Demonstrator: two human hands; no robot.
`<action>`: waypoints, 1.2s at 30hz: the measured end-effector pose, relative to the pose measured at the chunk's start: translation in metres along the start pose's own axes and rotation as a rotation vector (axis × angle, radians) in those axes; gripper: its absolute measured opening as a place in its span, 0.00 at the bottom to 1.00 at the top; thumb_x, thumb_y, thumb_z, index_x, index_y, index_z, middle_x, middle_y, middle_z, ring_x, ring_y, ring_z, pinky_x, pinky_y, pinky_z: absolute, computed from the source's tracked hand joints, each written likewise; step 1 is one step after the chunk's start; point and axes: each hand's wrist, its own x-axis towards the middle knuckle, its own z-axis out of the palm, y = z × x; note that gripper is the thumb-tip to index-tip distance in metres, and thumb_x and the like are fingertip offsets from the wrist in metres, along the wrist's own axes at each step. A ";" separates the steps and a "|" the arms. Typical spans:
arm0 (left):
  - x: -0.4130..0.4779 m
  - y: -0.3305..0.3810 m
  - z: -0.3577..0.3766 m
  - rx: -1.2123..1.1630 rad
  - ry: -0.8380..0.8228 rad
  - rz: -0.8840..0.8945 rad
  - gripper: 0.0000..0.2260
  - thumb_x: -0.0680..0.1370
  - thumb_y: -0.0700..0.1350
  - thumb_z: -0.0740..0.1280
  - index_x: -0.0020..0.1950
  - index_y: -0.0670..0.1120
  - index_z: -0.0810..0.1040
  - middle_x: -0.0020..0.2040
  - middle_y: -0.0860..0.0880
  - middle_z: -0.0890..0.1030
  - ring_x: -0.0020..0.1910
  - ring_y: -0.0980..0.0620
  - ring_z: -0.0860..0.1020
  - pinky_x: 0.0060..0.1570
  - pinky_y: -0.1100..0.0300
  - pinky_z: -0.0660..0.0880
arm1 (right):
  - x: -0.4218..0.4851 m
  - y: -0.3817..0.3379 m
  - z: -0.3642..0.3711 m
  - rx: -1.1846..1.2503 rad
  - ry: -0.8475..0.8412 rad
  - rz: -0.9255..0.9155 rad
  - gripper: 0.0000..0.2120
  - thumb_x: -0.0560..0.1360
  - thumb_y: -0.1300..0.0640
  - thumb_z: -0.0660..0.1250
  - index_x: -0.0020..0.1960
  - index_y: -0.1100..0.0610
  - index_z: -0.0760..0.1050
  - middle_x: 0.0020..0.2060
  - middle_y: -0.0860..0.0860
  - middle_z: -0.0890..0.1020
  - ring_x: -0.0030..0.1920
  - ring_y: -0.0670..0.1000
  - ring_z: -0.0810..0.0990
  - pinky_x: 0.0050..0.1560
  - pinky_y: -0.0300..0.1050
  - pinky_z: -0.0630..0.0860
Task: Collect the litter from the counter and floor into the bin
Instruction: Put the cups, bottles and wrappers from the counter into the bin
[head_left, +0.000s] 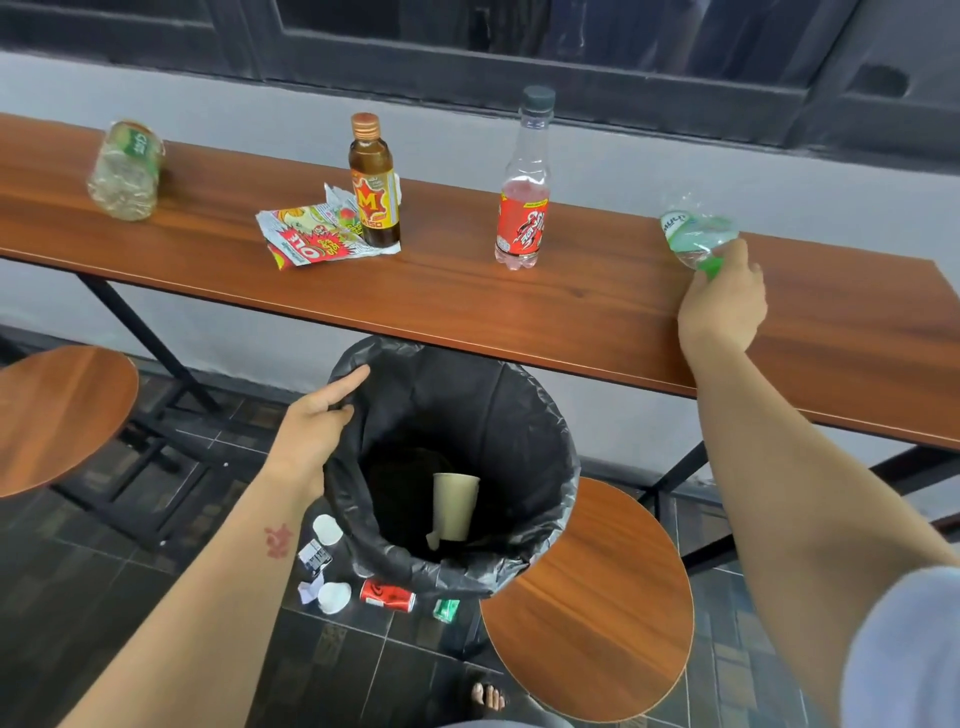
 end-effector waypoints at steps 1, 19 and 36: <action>-0.001 0.000 0.000 0.000 -0.001 0.002 0.23 0.81 0.34 0.58 0.61 0.60 0.81 0.70 0.55 0.73 0.69 0.52 0.69 0.69 0.52 0.66 | -0.003 0.000 -0.001 0.007 0.005 0.002 0.15 0.80 0.62 0.56 0.66 0.57 0.69 0.58 0.59 0.76 0.56 0.62 0.76 0.47 0.47 0.64; -0.055 -0.001 -0.021 -0.013 -0.031 0.010 0.22 0.82 0.34 0.57 0.66 0.56 0.78 0.73 0.52 0.69 0.71 0.48 0.67 0.63 0.60 0.67 | -0.176 0.021 -0.059 0.492 0.279 -0.030 0.13 0.80 0.57 0.61 0.64 0.53 0.72 0.60 0.51 0.74 0.51 0.47 0.78 0.51 0.41 0.77; -0.072 -0.017 -0.058 -0.135 -0.039 -0.006 0.23 0.81 0.32 0.56 0.64 0.55 0.79 0.63 0.56 0.71 0.60 0.56 0.70 0.57 0.67 0.68 | -0.301 -0.018 -0.057 0.618 0.062 -0.286 0.14 0.83 0.57 0.52 0.66 0.59 0.70 0.55 0.55 0.75 0.48 0.55 0.78 0.52 0.45 0.76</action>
